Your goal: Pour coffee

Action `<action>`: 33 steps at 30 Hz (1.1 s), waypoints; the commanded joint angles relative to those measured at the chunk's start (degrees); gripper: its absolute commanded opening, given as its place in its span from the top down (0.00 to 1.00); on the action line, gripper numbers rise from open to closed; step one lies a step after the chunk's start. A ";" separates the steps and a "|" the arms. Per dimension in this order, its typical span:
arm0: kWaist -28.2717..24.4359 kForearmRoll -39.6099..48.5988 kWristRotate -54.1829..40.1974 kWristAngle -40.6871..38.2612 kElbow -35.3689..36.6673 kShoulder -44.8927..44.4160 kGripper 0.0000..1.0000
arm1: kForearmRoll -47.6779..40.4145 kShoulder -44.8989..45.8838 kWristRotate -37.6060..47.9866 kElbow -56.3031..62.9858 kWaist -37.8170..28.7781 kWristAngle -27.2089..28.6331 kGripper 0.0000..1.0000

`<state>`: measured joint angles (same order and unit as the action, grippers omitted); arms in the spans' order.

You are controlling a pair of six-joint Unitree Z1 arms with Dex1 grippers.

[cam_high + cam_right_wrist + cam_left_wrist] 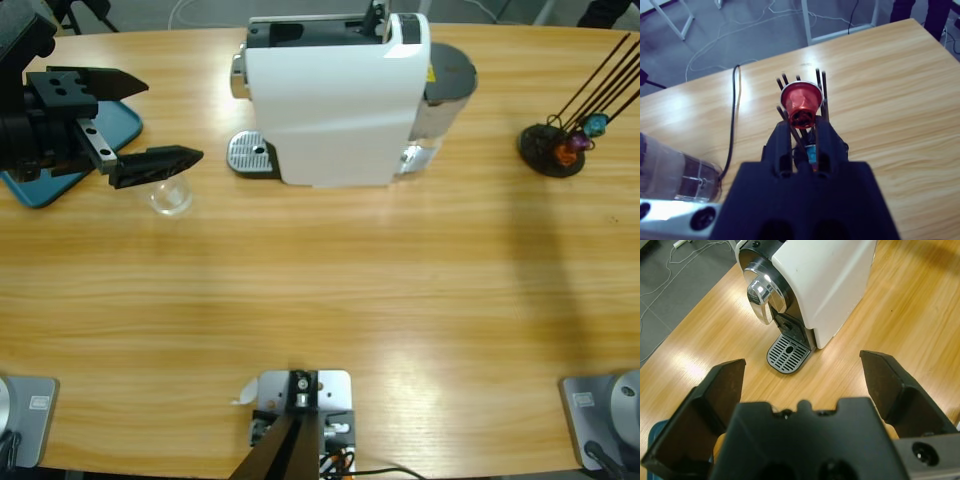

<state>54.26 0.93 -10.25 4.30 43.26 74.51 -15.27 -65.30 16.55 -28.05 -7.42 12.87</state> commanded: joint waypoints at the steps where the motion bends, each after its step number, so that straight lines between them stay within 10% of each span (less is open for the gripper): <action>1: 0.56 -0.32 0.32 0.80 -2.40 -1.72 0.00 | 10.70 8.61 -4.02 -4.79 -8.28 1.72 0.91; 6: 0.53 -0.23 2.68 2.54 -2.83 -2.18 0.00 | 17.42 13.49 -5.20 -7.28 -12.60 -0.60 0.91; 14: 0.53 5.45 4.36 5.28 -6.84 -11.39 0.00 | 15.53 5.71 -9.54 -10.47 -21.60 -22.05 0.91; 33: 0.58 14.89 5.17 5.19 -10.09 -19.35 0.00 | 18.03 -24.72 -20.74 -37.87 -40.22 -30.70 0.91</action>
<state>54.40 15.09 -6.24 8.66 36.49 56.75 3.60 -82.06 -4.73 -61.51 -44.89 -18.12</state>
